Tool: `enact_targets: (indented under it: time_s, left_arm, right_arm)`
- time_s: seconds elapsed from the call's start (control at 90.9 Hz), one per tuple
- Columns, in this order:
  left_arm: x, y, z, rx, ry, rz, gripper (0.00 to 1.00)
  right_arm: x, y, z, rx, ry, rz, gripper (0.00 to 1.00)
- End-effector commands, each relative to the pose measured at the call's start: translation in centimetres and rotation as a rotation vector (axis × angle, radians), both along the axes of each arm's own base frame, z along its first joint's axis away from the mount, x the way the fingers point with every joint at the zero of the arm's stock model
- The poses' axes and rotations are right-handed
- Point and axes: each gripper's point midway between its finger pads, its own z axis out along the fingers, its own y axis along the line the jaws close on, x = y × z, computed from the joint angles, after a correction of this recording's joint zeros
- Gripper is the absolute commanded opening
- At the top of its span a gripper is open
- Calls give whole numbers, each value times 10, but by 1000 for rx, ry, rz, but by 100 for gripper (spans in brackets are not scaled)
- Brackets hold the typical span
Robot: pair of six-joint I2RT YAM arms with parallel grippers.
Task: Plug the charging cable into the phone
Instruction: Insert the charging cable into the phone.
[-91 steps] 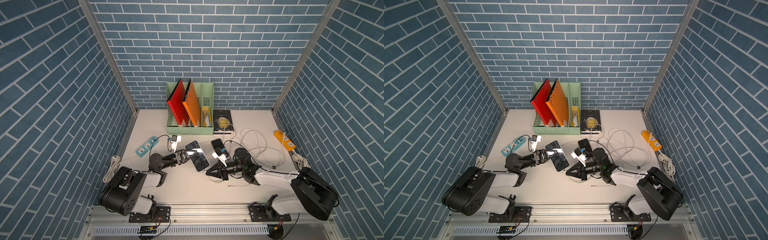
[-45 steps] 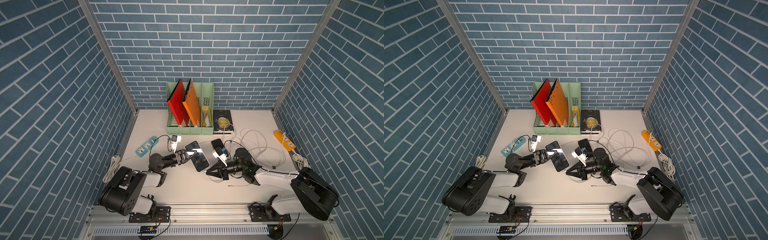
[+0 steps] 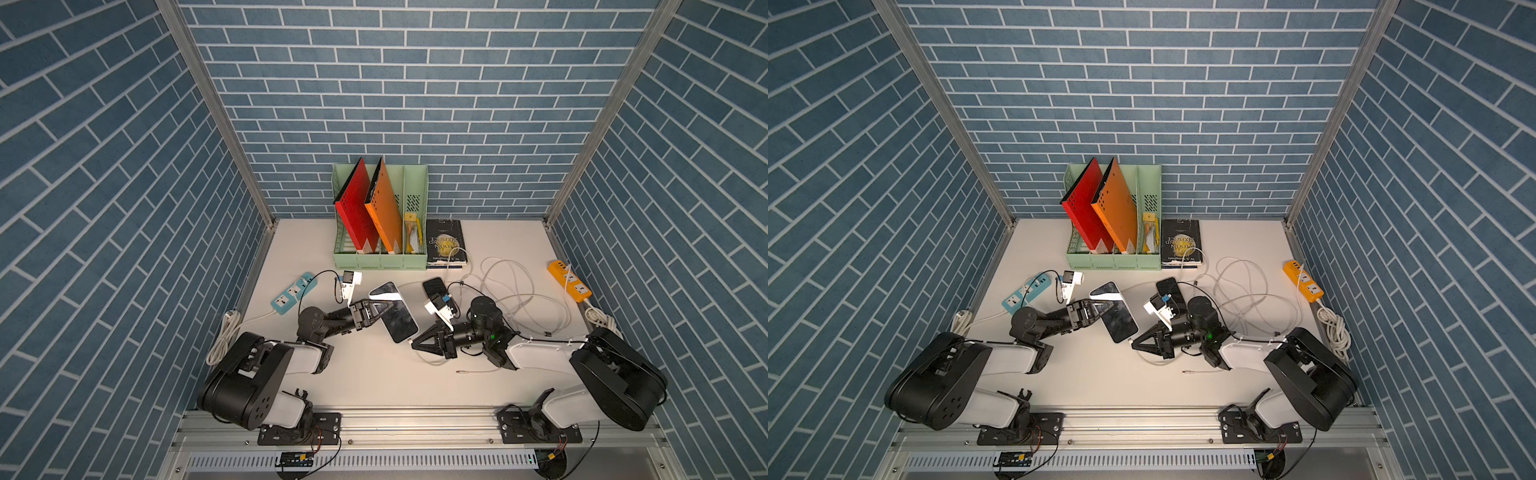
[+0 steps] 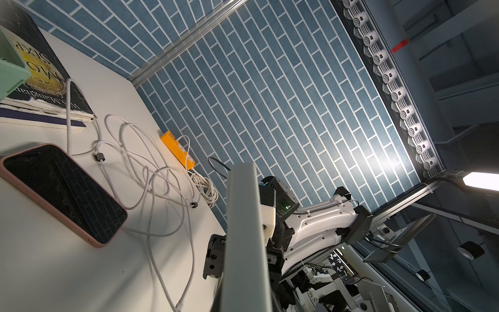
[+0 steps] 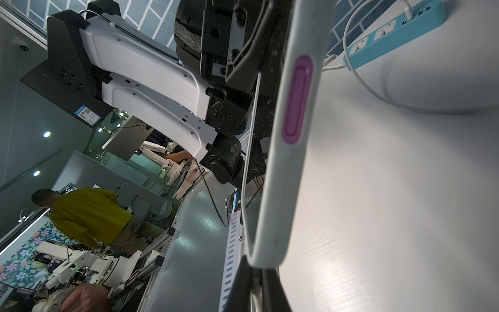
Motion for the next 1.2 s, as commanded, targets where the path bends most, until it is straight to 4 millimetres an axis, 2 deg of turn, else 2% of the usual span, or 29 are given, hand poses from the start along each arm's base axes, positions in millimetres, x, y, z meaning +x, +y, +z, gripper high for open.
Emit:
enact_targets:
  time_s: [0.0, 0.418, 0.66, 0.847, 1.188]
  left_arm:
    - [-21, 6, 40, -79, -267, -13, 0]
    - [-19, 5, 35, -71, -253, -12, 0]
    - [-18, 4, 30, -62, -244, -15, 0]
    - [-17, 4, 26, -54, -236, -19, 0]
    - [-14, 3, 21, -49, -215, -16, 0]
  right_arm:
    - [8, 4, 17, 49, -29, -10, 0]
    - [19, 13, 23, 53, -37, -13, 0]
    - [31, 22, 31, 64, -50, -25, 0]
    - [41, 20, 43, 85, -78, -42, 0]
    - [57, 26, 52, 100, -93, -48, 0]
